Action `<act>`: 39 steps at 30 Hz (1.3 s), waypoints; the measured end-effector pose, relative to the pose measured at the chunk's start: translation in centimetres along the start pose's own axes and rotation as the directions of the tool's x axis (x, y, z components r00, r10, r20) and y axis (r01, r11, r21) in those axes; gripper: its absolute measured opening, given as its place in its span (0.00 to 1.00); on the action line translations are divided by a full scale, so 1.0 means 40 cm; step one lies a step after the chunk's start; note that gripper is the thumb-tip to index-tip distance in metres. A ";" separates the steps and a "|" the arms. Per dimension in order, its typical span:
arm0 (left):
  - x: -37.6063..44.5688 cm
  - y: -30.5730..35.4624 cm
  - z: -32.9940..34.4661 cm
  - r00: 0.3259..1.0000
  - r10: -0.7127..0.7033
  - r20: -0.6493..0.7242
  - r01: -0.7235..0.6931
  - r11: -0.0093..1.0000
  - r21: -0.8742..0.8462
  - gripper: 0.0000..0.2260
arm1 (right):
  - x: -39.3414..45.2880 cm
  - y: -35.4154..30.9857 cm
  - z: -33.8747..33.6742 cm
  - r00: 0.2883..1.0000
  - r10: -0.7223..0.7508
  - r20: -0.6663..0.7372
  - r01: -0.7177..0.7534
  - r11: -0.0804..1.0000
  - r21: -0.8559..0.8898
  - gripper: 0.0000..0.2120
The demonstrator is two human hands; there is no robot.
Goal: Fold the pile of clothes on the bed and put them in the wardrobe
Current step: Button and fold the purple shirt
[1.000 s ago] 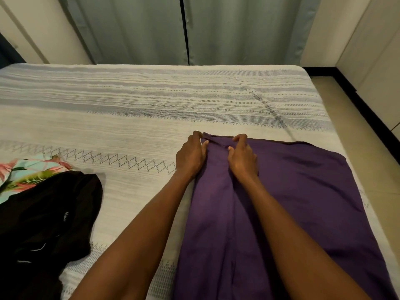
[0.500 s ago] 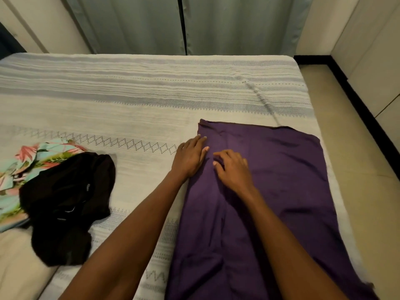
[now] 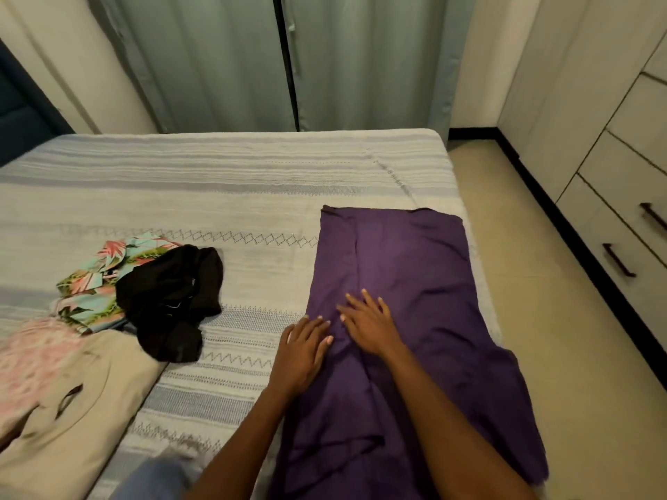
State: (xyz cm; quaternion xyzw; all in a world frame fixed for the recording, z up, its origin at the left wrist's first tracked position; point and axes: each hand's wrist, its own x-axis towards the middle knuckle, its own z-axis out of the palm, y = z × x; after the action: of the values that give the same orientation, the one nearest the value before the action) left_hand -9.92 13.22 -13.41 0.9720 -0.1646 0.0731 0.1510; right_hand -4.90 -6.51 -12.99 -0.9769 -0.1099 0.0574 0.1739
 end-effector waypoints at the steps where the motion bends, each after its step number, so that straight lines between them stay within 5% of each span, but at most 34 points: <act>1: -0.027 0.014 0.002 0.999 -0.010 0.049 0.008 0.999 0.035 0.25 | -0.036 0.001 0.007 0.999 0.030 0.031 -0.030 0.999 -0.013 0.23; 5: -0.075 0.037 0.019 0.974 -0.143 0.179 0.105 0.974 0.202 0.30 | -0.152 0.016 0.012 0.970 0.204 -0.131 -0.182 0.970 0.162 0.29; 9: -0.101 0.105 0.012 0.975 -0.176 0.132 0.145 0.965 0.217 0.28 | -0.292 0.058 -0.004 0.898 0.263 -0.353 -0.163 0.944 0.287 0.26; 14: -0.112 0.251 0.011 0.990 0.056 0.133 -0.077 0.985 0.153 0.25 | -0.507 0.134 -0.012 0.639 0.580 -0.505 -0.354 0.805 0.476 0.18; 17: -0.084 0.366 0.020 0.977 0.142 0.161 -0.154 0.986 0.066 0.23 | -0.615 0.192 -0.003 0.439 0.773 -0.457 -0.429 0.628 0.649 0.13; 23: 0.005 0.564 0.063 0.903 0.347 0.254 -0.312 0.935 -0.169 0.22 | -0.755 0.262 -0.029 0.215 0.963 -0.161 -0.418 0.240 0.876 0.11; 25: 0.030 0.617 0.086 0.902 0.335 0.273 -0.283 0.935 -0.213 0.23 | -0.784 0.272 -0.039 0.213 0.977 -0.031 -0.394 0.115 0.912 0.12; 27: 0.059 0.652 0.108 0.891 0.304 0.338 -0.244 0.947 -0.210 0.24 | -0.796 0.265 -0.039 0.294 0.954 0.065 -0.417 0.067 0.906 0.19; 32: 0.151 0.706 0.148 0.852 0.293 0.434 -0.293 0.954 -0.070 0.25 | -0.775 0.236 -0.029 0.392 0.920 0.024 -0.518 0.199 0.832 0.26; 36: 0.235 0.746 0.167 0.813 0.242 0.530 -0.315 0.948 0.049 0.23 | -0.739 0.234 -0.023 0.305 0.951 0.047 -0.192 0.013 0.981 0.11; 39: 0.275 0.766 0.164 0.818 0.267 0.510 -0.370 0.922 0.110 0.19 | -0.732 0.232 -0.022 0.227 0.955 0.189 0.065 -0.209 0.976 0.09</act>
State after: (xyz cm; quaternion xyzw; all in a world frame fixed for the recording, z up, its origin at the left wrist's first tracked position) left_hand -9.51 -19.71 -9.23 0.9274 -0.3499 -0.1323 -0.0099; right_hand -31.34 -22.18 -13.28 -0.4325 0.5110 -0.2243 0.7082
